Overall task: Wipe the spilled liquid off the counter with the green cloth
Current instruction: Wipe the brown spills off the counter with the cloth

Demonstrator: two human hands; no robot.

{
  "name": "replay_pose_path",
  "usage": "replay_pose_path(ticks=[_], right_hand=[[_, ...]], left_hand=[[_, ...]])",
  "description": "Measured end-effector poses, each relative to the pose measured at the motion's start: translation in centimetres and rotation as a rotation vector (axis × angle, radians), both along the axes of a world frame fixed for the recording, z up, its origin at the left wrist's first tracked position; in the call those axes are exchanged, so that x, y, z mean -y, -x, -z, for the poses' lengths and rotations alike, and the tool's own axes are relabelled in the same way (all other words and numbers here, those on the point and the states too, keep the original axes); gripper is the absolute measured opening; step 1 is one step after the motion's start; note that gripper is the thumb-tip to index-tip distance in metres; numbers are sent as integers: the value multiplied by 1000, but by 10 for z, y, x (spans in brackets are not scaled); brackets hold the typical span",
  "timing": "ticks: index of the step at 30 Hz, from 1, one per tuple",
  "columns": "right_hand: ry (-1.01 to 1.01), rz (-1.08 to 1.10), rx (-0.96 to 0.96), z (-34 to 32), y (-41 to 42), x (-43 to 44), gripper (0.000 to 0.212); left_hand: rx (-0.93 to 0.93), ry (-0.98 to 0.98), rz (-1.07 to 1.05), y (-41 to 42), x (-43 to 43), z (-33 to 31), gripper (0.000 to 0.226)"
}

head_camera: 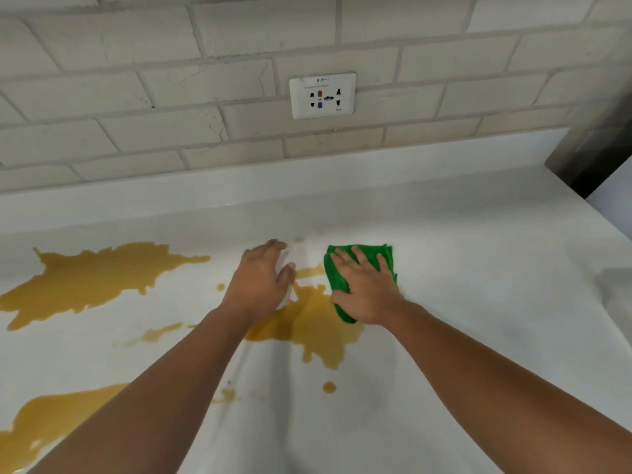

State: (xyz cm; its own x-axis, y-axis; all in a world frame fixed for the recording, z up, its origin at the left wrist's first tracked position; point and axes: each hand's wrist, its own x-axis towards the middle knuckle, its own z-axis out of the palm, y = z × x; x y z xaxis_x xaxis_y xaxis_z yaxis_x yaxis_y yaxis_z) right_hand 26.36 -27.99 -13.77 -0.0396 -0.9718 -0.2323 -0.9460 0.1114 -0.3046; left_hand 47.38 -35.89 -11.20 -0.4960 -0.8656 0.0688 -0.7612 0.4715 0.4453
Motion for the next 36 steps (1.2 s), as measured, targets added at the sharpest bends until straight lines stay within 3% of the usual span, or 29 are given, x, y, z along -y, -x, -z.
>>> replay_pose_path(ticks=[4,6,9,11,13,16,21,26,33,36], right_hand=[[25,68,468,-15,12,-24,70],[144,147,562,-22,39,-40,63],[261,155,346,-17,83,-65,57],[227,115,124,-8,108,-78,55],[172,91,-59,2,126,-90,60],[166,82,-203,12,143,-103,74],[144,101,-251,17,169,-112,74],[126,91,-243,20,173,-115,71],[128,76,-241,23,175,-119,73],[136,92,-230,21,174,-120,73]], left_hand=[[-62,-56,56,36,-26,3,49],[-71,-71,102,59,-36,1,51],[14,-123,160,98,-48,6,62],[201,-163,146,124,-53,15,73],[356,-134,111,147,-55,25,79],[393,-119,41,171,-50,32,85],[434,-38,153,191,-67,31,77],[290,-10,377,145,-95,34,74],[390,-50,39,186,-55,37,80],[361,-12,111,193,-80,38,74]])
